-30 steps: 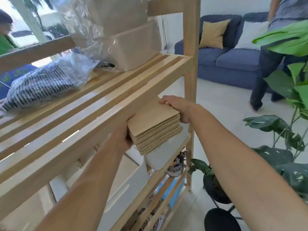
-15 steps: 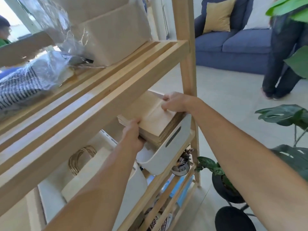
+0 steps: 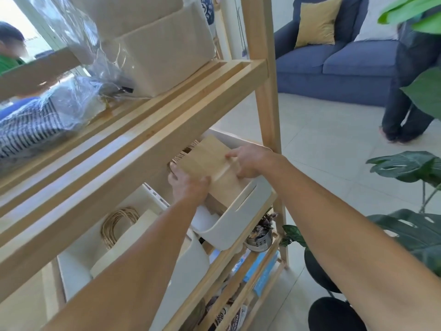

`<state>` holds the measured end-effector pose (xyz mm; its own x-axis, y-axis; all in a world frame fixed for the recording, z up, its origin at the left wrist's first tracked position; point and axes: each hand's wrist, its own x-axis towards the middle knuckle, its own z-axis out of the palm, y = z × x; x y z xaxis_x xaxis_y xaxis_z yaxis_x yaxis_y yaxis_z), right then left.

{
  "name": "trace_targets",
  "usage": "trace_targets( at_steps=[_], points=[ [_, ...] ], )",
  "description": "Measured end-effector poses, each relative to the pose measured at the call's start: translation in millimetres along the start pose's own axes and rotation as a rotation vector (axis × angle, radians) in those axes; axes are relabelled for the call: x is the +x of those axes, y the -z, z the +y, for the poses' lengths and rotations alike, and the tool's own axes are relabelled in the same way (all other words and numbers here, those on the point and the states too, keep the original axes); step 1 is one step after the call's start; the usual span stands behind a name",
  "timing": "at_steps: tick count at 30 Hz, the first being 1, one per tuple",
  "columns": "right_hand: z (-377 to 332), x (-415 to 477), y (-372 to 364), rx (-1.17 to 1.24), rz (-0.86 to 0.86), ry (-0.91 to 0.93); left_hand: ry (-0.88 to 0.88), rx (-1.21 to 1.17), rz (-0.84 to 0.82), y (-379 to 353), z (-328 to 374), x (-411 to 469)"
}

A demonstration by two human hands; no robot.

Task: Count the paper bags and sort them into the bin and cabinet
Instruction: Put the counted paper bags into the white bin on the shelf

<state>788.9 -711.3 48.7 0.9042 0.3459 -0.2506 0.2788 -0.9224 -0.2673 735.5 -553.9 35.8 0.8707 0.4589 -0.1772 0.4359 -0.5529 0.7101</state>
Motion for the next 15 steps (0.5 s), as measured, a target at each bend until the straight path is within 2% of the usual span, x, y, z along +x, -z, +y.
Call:
trace_targets(
  at_steps=[2, 5, 9, 15],
  points=[
    [-0.6, -1.9, -2.0, -0.024, 0.020, -0.007, -0.215, 0.206, 0.036, 9.7, 1.5, -3.8],
    [-1.4, -5.0, -6.2, -0.061, 0.056, -0.010, -0.380, 0.444, -0.028, 19.0, -2.5, -2.7],
    [-3.0, -7.5, -9.2, -0.139, 0.080, -0.009, -0.419, 0.612, -0.119, 21.2, -11.7, 5.3],
    [-8.6, -9.3, -8.4, -0.165, 0.102, -0.061, -0.412, 0.583, -0.148, 23.4, -10.2, 7.9]
  ],
)
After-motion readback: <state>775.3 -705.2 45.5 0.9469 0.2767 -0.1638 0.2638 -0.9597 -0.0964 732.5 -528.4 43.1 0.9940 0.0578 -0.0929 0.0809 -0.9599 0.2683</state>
